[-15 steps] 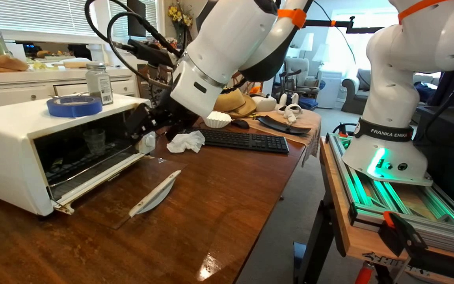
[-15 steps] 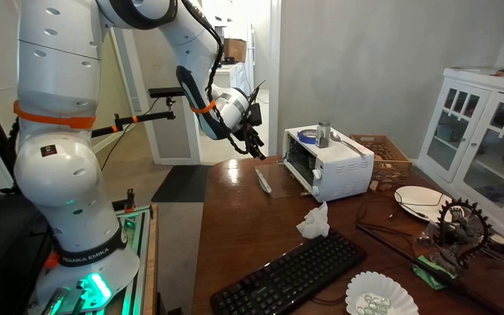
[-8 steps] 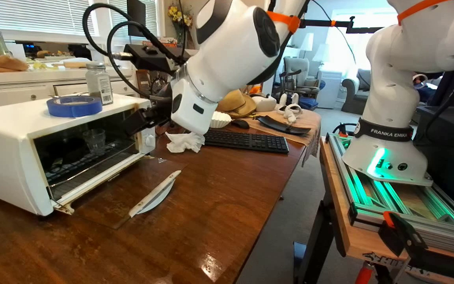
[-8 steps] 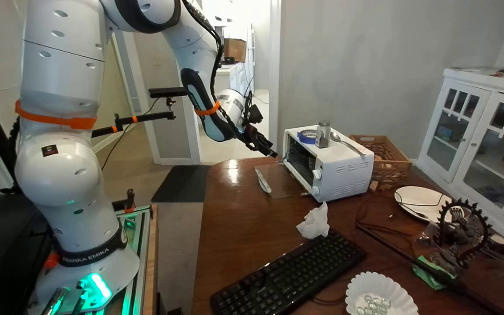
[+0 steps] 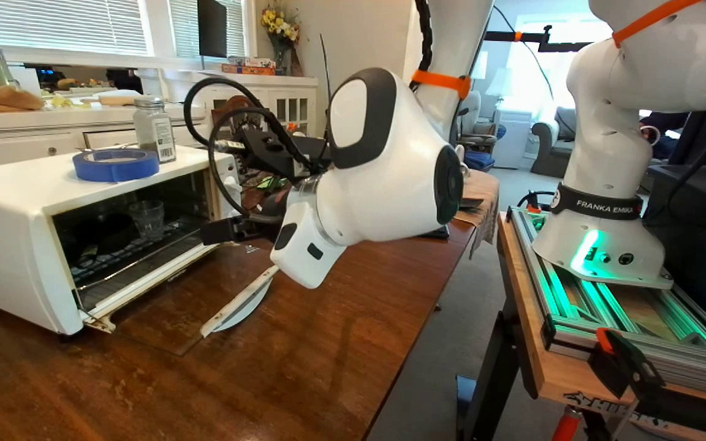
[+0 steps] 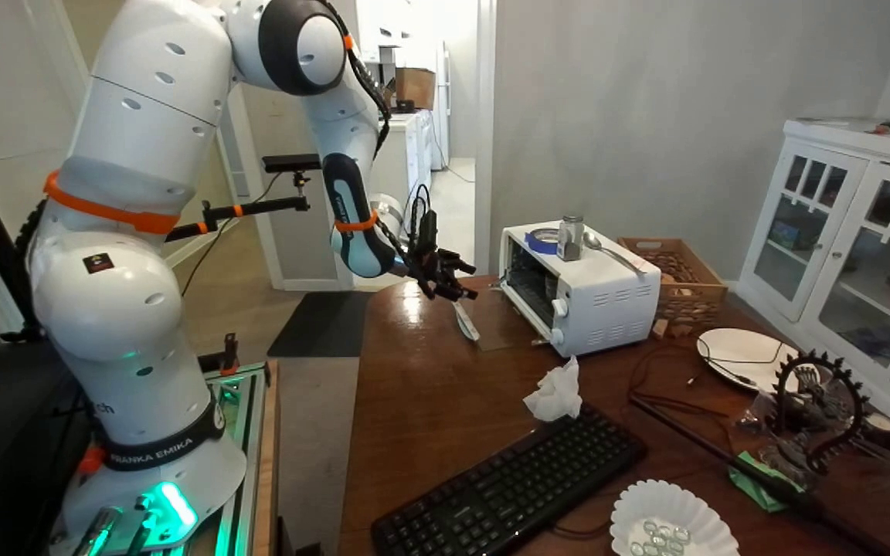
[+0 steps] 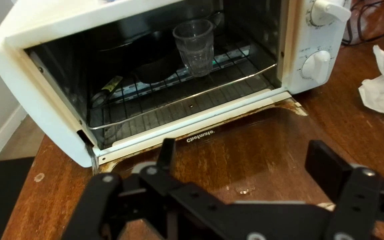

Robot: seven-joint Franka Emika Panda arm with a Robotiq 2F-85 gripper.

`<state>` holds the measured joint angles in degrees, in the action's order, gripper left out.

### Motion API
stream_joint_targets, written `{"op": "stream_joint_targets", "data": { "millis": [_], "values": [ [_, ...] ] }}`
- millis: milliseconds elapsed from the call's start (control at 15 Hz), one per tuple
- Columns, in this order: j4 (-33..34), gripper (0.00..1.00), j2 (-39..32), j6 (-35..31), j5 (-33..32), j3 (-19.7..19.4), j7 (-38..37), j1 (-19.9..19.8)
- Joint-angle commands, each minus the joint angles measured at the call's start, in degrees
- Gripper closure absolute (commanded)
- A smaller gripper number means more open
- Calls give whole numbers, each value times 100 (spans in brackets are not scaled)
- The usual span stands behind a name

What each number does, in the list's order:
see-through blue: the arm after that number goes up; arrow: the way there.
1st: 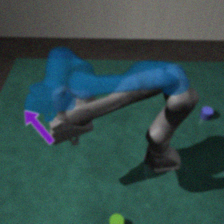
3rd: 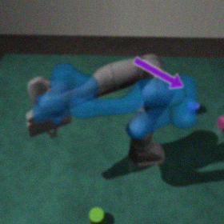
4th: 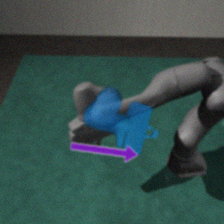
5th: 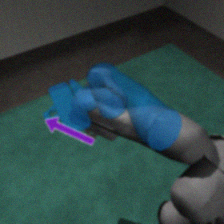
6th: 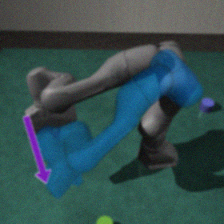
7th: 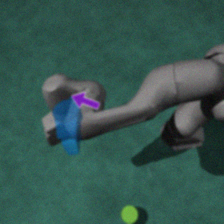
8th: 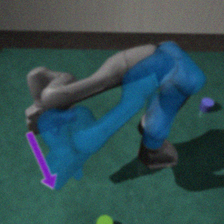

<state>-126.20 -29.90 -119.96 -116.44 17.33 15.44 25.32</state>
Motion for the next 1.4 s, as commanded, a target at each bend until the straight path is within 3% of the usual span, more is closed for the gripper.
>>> {"op": "stream_joint_targets", "data": {
  "millis": [0, 400, 467, 733, 1067, 1333],
  "values": [
    [218, 0, -523, 630, -138, 23, -582, 59],
    [748, 0, -882, 649, -272, 27, -158, 11],
    [536, 0, -739, 723, -244, 29, -315, -11],
    [671, 0, -793, 713, -239, 41, -246, 5],
    [809, 0, -886, 1302, -592, -132, -239, 96],
    [1061, 0, -1057, 1244, -772, -150, -145, 76]
  ]
}}
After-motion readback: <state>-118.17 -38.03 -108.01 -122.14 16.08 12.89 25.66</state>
